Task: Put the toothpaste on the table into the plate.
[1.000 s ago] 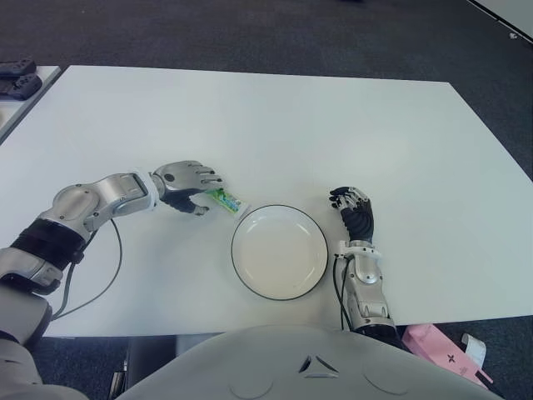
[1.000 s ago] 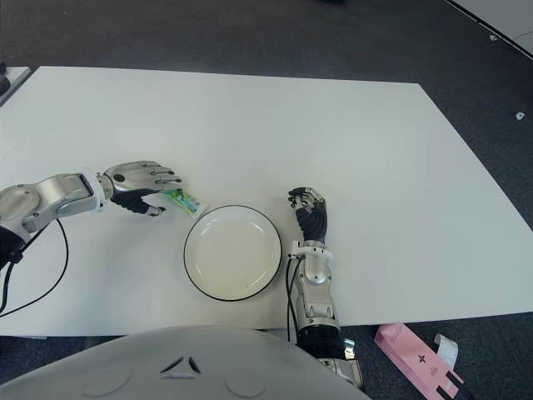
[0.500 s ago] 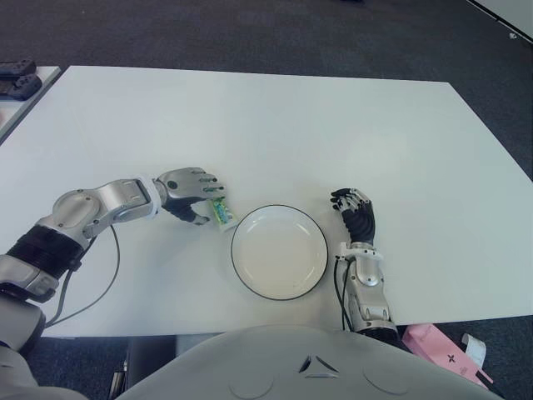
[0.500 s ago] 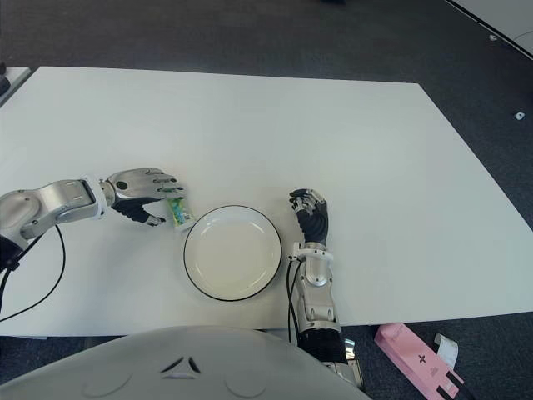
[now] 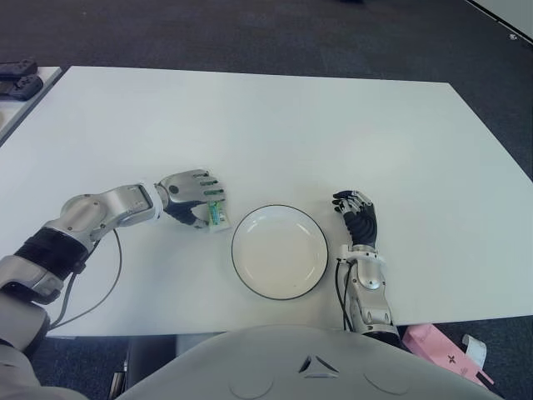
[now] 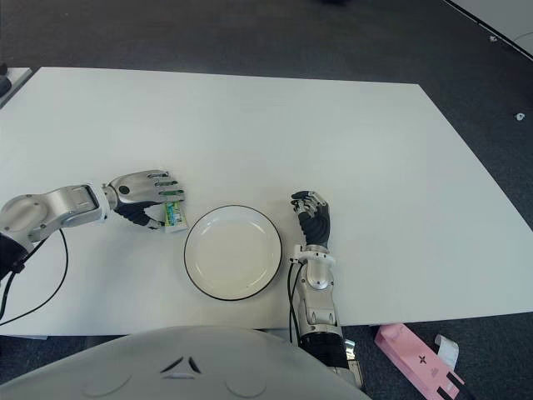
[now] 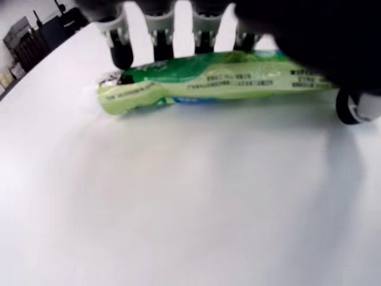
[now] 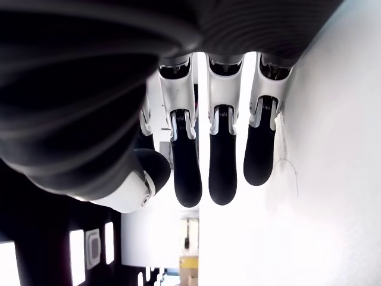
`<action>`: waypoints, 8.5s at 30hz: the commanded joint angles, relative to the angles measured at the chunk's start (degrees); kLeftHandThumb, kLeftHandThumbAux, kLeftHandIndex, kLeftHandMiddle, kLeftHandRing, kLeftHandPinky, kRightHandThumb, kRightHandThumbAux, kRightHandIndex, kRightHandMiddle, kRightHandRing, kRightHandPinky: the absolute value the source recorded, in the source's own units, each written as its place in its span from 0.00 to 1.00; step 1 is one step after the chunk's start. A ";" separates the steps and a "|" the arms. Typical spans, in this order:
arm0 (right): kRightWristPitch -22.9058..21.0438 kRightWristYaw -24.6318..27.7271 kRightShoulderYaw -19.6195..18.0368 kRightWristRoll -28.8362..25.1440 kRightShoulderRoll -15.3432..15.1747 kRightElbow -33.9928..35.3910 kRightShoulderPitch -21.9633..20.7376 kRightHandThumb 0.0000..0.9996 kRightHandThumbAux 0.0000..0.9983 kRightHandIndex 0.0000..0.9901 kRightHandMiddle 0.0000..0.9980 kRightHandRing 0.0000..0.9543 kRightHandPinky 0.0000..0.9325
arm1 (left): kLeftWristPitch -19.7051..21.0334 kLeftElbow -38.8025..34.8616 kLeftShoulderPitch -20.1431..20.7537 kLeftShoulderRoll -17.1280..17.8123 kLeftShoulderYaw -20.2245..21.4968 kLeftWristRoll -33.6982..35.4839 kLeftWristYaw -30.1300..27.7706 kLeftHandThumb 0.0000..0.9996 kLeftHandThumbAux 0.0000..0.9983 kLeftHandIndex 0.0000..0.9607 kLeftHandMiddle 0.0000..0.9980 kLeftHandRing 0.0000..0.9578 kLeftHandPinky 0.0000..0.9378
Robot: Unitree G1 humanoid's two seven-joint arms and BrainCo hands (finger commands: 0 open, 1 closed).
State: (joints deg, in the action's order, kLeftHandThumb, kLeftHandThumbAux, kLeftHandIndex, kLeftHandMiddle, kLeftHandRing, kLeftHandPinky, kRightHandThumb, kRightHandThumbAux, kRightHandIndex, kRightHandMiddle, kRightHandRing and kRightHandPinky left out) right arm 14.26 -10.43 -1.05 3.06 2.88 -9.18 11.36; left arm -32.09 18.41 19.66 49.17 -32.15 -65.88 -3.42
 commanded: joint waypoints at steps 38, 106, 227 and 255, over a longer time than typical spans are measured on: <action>-0.22 1.24 -0.16 -1.32 0.85 0.82 2.91 0.71 0.73 0.43 0.46 0.46 0.47 | 3.64 39.51 12.89 -11.40 -11.94 0.01 18.89 0.47 0.24 0.00 0.04 0.02 0.07; -1.54 0.50 -0.04 -0.34 0.92 1.77 2.29 0.71 0.73 0.43 0.46 0.45 0.47 | -0.38 42.51 11.28 -13.26 -0.90 25.38 21.89 0.74 0.70 0.46 0.86 0.90 0.93; 2.35 0.71 -0.23 -1.22 1.15 -2.45 -0.03 0.71 0.73 0.43 0.47 0.47 0.49 | 5.14 -21.89 -15.76 -15.50 10.14 41.06 -20.47 0.69 0.71 0.45 0.64 0.65 0.62; 1.48 0.96 -0.12 -1.51 1.12 -2.04 -0.21 0.71 0.73 0.43 0.47 0.48 0.49 | 10.35 -32.75 -21.50 -13.37 18.03 59.41 -29.90 0.09 0.53 0.00 0.01 0.14 0.01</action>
State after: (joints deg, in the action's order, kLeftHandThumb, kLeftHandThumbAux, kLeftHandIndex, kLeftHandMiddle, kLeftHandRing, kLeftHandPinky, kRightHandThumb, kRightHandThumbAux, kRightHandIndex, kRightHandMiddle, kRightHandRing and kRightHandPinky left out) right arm 16.87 -9.55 -1.11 2.09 2.90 -10.72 10.95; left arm -20.73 -14.31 -1.54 36.07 -14.34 -6.62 -32.58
